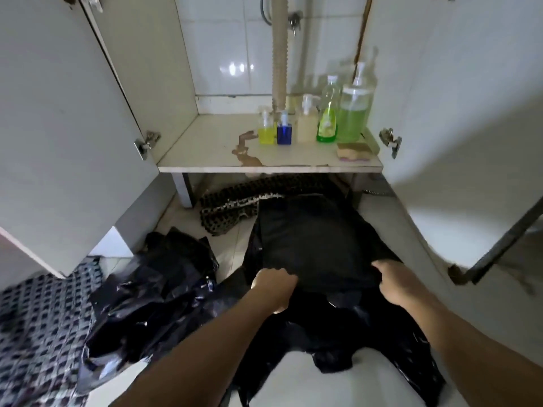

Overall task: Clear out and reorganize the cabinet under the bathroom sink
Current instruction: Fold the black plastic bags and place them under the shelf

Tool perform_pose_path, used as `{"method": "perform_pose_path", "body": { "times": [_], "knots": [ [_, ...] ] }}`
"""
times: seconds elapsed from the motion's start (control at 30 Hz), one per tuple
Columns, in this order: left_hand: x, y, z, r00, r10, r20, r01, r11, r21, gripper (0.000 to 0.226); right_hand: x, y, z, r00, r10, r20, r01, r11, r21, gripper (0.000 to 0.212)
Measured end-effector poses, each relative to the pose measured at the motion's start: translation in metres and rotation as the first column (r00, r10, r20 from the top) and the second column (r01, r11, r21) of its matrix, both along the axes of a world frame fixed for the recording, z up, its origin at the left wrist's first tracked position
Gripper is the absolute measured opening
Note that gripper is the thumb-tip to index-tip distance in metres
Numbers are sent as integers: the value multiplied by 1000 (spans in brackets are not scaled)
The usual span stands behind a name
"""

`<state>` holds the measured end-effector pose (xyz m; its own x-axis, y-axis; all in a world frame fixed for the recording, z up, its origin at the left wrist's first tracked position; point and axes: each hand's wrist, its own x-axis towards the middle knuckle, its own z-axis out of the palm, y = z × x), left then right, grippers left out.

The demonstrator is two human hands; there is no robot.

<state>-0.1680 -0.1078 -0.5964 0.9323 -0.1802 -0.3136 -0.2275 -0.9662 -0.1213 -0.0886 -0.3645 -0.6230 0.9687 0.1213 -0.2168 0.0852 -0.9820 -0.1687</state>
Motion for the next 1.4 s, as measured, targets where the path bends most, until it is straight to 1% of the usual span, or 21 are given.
{"method": "perform_pose_path", "body": {
  "times": [0.1,0.2,0.37,0.43,0.47,0.53,0.6,0.67,0.73,0.8,0.83,0.87,0.93,1.03,1.1,1.17,1.2,1.23,1.3,1.33,1.4],
  "knots": [
    [-18,-6,-32,995,69,-69,-72,996,-45,39,-24,1,-40,997,37,-69,-45,992,-116,52],
    [-33,-9,-53,981,150,-121,-155,987,-37,38,-38,0,-63,988,50,-143,-73,985,-159,56],
    [-39,-2,-63,956,252,-150,-245,968,58,41,-42,5,-65,962,42,-269,-117,955,-271,58],
    [-38,0,-56,943,263,-205,-259,965,46,44,-43,13,-58,944,16,-331,-114,954,-279,63],
    [-35,2,-49,929,269,-256,-272,962,23,51,-42,19,-50,933,8,-359,-115,954,-276,66],
    [-28,11,-25,895,253,-367,-283,959,-29,72,-36,36,-28,912,23,-410,-123,968,-220,74],
    [-14,29,11,911,205,-359,-240,969,-58,80,-27,64,-1,901,79,-427,-109,993,-45,71],
    [3,53,53,948,181,-263,-199,979,-45,72,-22,100,26,921,148,-360,-98,983,154,59],
    [14,79,92,977,169,-133,-169,986,10,64,-22,141,51,937,220,-272,-127,939,321,46],
    [17,103,115,985,171,-35,-168,984,57,59,-31,180,67,932,279,-230,-165,894,416,41],
    [14,112,118,984,178,-24,-176,983,56,58,-37,197,70,928,294,-228,-175,885,431,41],
    [8,121,117,980,192,-49,-191,981,33,59,-44,212,70,925,302,-230,-182,885,429,44],
    [-12,136,100,952,232,-199,-236,972,3,60,-56,232,57,922,277,-272,-156,906,394,52],
    [-40,153,60,828,294,-477,-298,952,70,50,-75,244,25,906,194,-377,-53,934,353,58],
    [-52,164,33,751,326,-574,-314,941,124,53,-84,247,-1,894,115,-433,39,943,331,59],
    [-61,171,10,700,343,-627,-327,934,147,61,-91,248,-18,890,59,-452,110,934,339,53],
    [-63,172,1,686,358,-633,-355,925,137,61,-91,251,-25,896,50,-442,129,921,366,45],
    [-65,173,-4,682,369,-632,-378,917,128,55,-90,253,-29,904,57,-425,137,901,412,36],
    [-64,174,-3,701,363,-614,-399,913,85,35,-85,261,-30,909,68,-412,173,837,519,24],
    [-61,176,4,707,364,-606,-420,906,54,30,-81,266,-25,910,75,-407,188,801,568,20],
    [-48,184,25,681,387,-622,-511,859,-26,30,-71,275,-7,925,85,-371,199,723,661,19]
  ]
}}
